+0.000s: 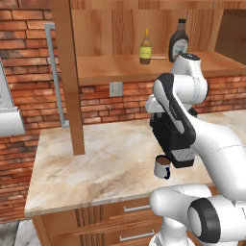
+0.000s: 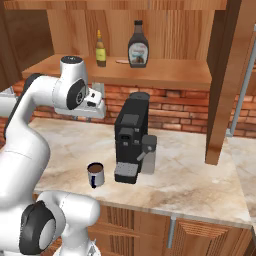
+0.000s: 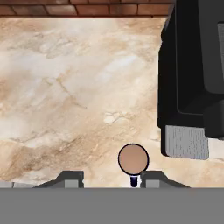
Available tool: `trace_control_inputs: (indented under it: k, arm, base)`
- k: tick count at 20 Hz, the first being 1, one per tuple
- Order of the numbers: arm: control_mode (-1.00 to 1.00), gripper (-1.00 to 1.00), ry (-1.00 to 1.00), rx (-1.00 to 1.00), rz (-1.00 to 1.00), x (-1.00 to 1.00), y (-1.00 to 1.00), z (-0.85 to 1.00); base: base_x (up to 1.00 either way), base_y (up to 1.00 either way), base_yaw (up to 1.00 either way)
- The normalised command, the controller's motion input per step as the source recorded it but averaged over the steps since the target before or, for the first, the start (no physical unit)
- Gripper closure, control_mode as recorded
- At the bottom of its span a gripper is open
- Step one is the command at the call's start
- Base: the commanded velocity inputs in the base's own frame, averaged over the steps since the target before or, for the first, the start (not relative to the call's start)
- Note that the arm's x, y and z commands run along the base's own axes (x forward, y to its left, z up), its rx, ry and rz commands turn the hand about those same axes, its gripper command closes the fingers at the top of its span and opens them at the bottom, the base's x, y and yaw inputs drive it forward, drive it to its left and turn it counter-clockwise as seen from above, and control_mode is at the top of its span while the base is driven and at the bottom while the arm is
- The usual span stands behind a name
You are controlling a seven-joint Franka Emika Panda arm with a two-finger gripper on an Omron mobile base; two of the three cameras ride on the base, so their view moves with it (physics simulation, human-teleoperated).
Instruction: Pick the syrup bottle and honey bottle from the cabinet and place them next to the mug.
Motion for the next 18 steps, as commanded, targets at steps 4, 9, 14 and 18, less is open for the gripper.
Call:
trace_control_inputs:
  k: [4, 9, 14, 18]
  arm:
    - [-1.0, -1.0, 0.0, 0.0, 0.0, -0.31, 0.01, -0.02]
    - [-1.0, -1.0, -0.26, 0.1, 0.03, -0.51, -0.2, 0.06]
    - [-1.0, -1.0, -0.49, 0.19, 0.02, -0.26, -0.44, 0.37]
    - [-1.0, -1.0, -0.31, 0.14, 0.0, -0.16, -0.52, 0.57]
  base:
    - [0.0, 0.0, 0.0]
    - [0.0, 0.0, 0.0]
    - [0.0, 0.0, 0.0]
    - [0.0, 0.0, 0.0]
